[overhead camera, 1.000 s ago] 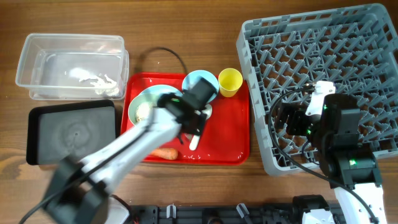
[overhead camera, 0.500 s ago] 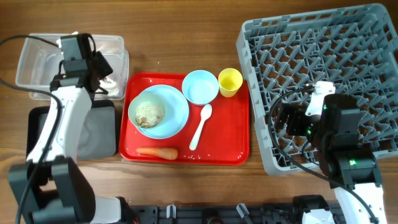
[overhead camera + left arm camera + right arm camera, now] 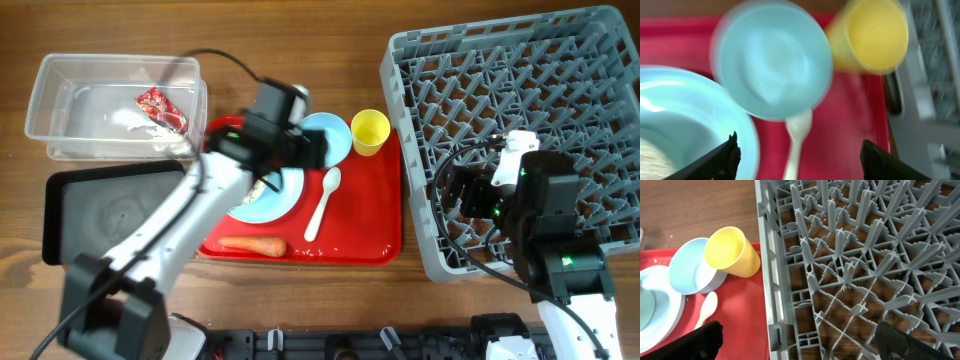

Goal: Sort waste into correct bins and load items into the dishwasher rack
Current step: 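Carry the red wrapper into the clear bin and release, then grasp the yellow cup with the left gripper and lift it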

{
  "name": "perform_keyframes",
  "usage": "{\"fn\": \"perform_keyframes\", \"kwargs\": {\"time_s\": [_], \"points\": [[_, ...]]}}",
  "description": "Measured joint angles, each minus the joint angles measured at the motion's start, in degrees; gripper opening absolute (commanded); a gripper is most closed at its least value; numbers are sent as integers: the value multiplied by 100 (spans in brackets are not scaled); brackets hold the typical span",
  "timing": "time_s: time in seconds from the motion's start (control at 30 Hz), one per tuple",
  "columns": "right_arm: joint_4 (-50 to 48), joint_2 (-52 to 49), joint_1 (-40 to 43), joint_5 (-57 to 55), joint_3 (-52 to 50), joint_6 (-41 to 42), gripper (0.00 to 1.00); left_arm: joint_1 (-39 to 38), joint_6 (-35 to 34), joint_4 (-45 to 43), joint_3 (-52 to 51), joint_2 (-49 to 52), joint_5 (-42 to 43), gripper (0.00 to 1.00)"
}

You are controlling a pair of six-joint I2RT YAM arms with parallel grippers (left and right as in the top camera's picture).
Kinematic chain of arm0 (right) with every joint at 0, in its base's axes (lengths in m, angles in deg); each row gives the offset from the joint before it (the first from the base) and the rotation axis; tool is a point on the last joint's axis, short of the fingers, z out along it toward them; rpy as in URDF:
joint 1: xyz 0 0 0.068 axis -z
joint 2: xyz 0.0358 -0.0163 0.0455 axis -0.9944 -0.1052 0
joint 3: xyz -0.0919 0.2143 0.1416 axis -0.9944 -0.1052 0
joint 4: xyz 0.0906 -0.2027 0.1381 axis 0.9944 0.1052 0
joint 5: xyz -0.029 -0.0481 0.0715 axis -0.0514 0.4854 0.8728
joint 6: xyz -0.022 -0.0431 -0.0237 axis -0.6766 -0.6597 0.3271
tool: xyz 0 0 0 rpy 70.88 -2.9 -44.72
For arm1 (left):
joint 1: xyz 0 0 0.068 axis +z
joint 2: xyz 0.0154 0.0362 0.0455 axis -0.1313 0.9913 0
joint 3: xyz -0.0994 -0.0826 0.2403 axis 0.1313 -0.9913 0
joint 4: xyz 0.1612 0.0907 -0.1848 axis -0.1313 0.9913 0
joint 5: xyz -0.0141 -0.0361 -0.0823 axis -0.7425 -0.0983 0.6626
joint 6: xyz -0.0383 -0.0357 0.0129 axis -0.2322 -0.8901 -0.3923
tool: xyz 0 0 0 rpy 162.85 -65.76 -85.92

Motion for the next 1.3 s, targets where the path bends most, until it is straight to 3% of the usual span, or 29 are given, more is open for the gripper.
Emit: {"fn": "perform_keyframes", "kwargs": {"time_s": [0.1,0.27,0.43,0.57,0.67,0.83,1.0,1.17,1.23,1.3], "points": [[0,0,0,0,0,0,100,-868,2,238,0,560,-192,73],[-2,0,0,0,0,0,100,-1314,-20,313,0,1366,-328,72],[-2,-11,0,0,0,0,100,-1314,-20,337,2,1366,-584,75],[0,-262,2,0,0,0,100,-1303,-24,295,2,1182,-1040,86],[35,-319,2,0,0,0,100,-1180,-20,74,50,732,-1207,89],[111,-317,0,0,0,0,100,-785,-22,-234,1274,627,-789,89],[284,-315,2,0,0,0,100,-636,-223,-1204,1537,846,-684,69],[310,-313,0,0,0,0,100,-616,-369,-1427,1547,1937,-673,62],[313,-313,0,0,0,0,100,-616,-446,-1451,1547,2157,-636,44],[313,-313,0,0,0,0,100,-616,-535,-1449,1547,2229,-581,34]]}}
